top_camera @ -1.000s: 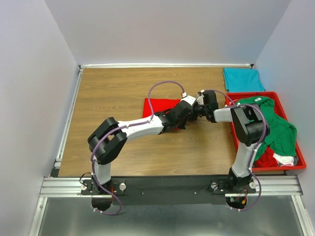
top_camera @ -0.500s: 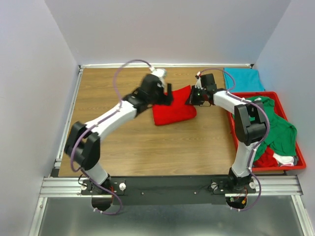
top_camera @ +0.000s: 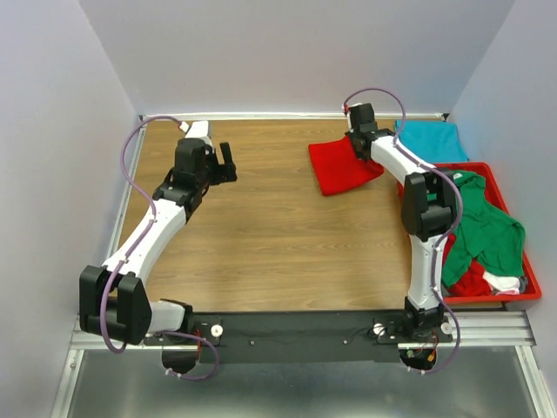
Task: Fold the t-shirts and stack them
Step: Neatly place the folded tshirt to the corner
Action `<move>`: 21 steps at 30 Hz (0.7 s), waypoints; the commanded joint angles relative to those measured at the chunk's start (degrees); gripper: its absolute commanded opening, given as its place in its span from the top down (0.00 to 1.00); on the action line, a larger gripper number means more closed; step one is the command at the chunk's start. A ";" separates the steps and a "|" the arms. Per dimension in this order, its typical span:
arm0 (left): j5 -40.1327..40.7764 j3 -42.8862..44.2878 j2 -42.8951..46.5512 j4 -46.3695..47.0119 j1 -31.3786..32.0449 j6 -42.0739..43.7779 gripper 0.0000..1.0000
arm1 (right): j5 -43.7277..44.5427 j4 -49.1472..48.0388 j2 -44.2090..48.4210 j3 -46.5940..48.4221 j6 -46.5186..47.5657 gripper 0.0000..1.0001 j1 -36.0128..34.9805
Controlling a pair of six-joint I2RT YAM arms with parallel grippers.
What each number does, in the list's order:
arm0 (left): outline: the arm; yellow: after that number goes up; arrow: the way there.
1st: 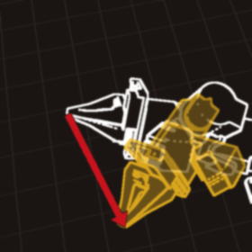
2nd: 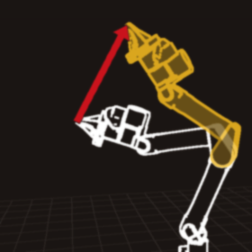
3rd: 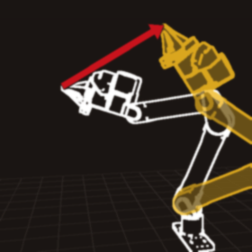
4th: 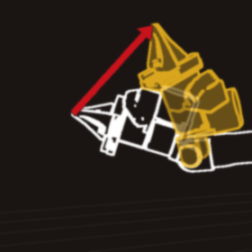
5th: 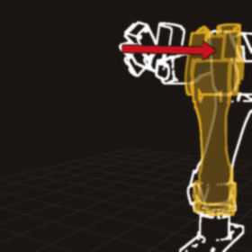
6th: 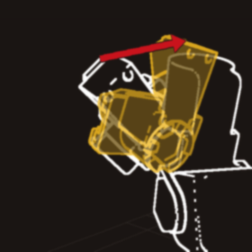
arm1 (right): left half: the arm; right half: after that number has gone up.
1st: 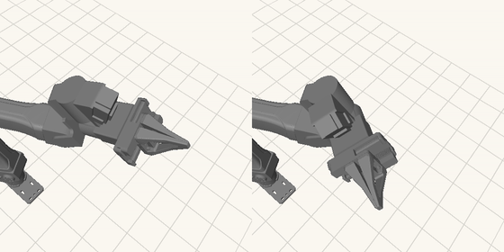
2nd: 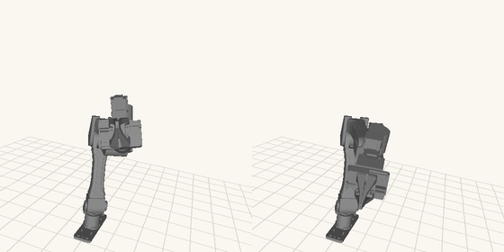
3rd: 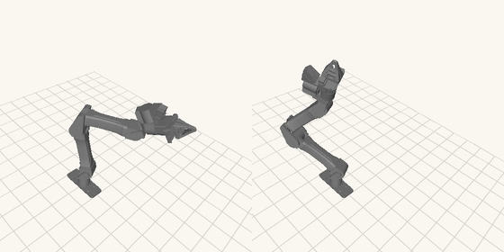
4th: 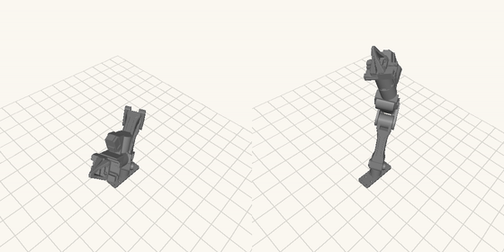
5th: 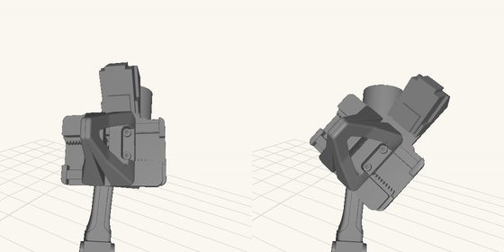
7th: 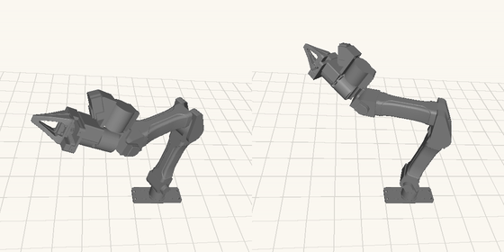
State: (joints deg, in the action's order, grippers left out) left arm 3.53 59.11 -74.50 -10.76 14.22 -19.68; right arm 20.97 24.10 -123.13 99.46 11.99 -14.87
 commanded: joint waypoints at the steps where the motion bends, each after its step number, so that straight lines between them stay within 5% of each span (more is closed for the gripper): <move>1: 5.08 -6.02 0.93 4.25 -0.77 0.87 0.05 | 11.63 1.21 -5.17 7.23 10.24 0.99 1.42; 21: 8.69 -4.09 -7.15 3.03 -1.39 0.35 0.03 | 19.37 0.69 -14.33 25.42 20.00 0.99 8.72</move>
State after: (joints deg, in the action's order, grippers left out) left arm 9.87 53.98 -81.47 -8.67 13.19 -19.31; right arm 36.77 25.36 -135.17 121.21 29.30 -7.05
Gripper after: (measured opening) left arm 0.954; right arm 0.026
